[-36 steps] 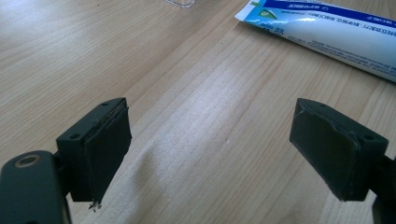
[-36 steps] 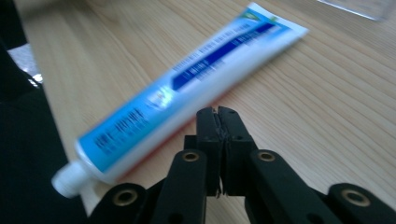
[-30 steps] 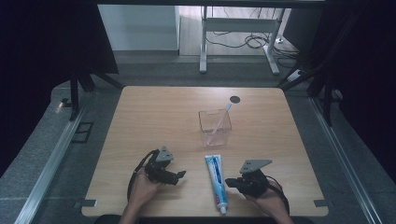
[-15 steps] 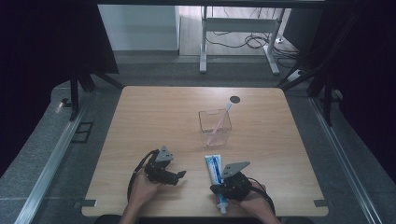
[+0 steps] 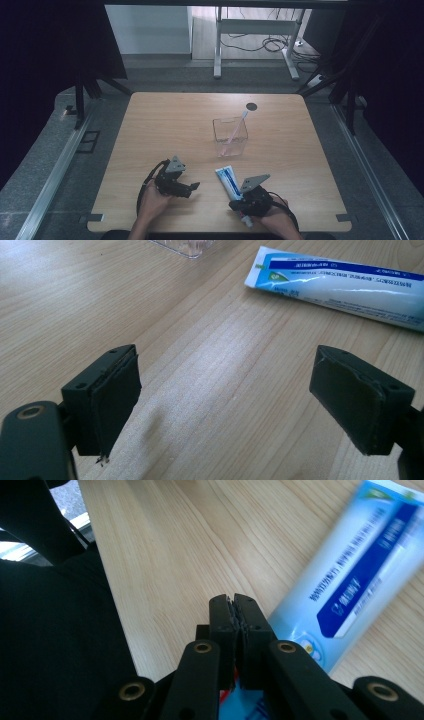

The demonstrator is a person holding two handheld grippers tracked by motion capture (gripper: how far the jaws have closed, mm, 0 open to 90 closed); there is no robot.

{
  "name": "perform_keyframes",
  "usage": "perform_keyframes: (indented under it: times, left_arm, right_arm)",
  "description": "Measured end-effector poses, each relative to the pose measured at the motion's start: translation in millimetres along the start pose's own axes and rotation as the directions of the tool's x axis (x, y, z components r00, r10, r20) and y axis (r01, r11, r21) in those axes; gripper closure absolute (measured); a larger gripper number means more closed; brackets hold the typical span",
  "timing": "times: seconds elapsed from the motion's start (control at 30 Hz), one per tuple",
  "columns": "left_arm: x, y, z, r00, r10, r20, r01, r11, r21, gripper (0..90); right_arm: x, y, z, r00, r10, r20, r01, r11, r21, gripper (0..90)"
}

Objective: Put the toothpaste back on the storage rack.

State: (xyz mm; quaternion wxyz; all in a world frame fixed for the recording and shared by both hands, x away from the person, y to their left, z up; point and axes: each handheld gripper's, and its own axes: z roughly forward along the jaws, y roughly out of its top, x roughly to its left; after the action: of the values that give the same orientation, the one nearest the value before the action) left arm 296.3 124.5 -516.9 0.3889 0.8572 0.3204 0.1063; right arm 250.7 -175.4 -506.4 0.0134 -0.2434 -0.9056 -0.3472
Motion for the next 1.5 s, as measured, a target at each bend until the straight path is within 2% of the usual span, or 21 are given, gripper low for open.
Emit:
perform_keyframes:
  times: [0.53, 0.6, 0.73, 0.9, 1.0, 1.13, 1.2, 1.27, 1.4, 1.5]
  left_arm:
    - [-2.3, 0.8, 0.2, 0.9999, 0.011, 0.007, -0.011, 0.9999, 0.01, 13.7]
    - [-2.6, 1.2, 0.2, 0.9999, 0.013, 0.01, -0.013, 0.9999, 0.01, 13.7]
    - [-2.5, 1.3, -0.1, 0.9999, 0.014, 0.009, -0.014, 0.9998, 0.01, 13.7]
    - [-2.1, 1.5, -1.3, 0.9999, 0.011, 0.013, -0.011, 0.9999, 0.006, 13.7]
    - [-2.1, 1.6, -1.4, 0.9998, 0.011, 0.015, -0.011, 0.9999, 0.005, 13.7]
    - [-1.7, 1.9, -1.4, 0.9994, 0.012, 0.031, -0.012, 0.9999, -0.002, 13.7]
    - [-1.6, 2.4, -2.1, 0.999, 0.01, 0.043, -0.009, 0.9999, -0.01, 13.7]
    - [-1.5, 2.7, -2.7, 0.9987, 0.006, 0.05, -0.005, 0.9999, -0.016, 13.7]
    - [-0.2, 1.4, -2.3, 0.9985, 0.001, 0.054, 0.0, 0.9999, -0.014, 13.7]
    - [1.4, -0.4, -0.8, 0.9983, -0.007, 0.057, 0.007, 1.0, -0.001, 13.7]
  right_arm:
    - [-20.9, -21.3, -22.2, 0.997, 0.03, 0.071, -0.032, 0.999, 0.028, 86.6]
    - [-22.9, -22.6, -24.4, 0.9965, 0.039, 0.074, -0.041, 0.999, 0.029, 86.2]
    - [-21.2, -20.5, -27.9, 0.9974, 0.022, 0.068, -0.025, 0.999, 0.033, 82.4]
    - [-23.3, -10.4, -40.3, 0.9964, 0.004, 0.085, -0.007, 0.999, 0.037, 74.0]
    - [-27.1, -3.9, -44.1, 0.9937, -0.004, 0.112, -0.004, 0.997, 0.076, 65.8]
    - [-30.8, 2.7, -40.5, 0.9903, -0.03, 0.136, 0.011, 0.99, 0.139, 55.4]
    - [-31.6, 6.0, -38.6, 0.9859, -0.046, 0.161, 0.021, 0.988, 0.152, 50.6]
    - [-32.6, 9.6, -35.8, 0.9846, -0.059, 0.165, 0.031, 0.985, 0.169, 45.6]
    - [-33.7, 15.7, -26.7, 0.9814, -0.091, 0.169, 0.053, 0.975, 0.218, 42.4]
    - [-33.8, 20.0, -20.0, 0.981, -0.112, 0.158, 0.074, 0.97, 0.231, 40.6]
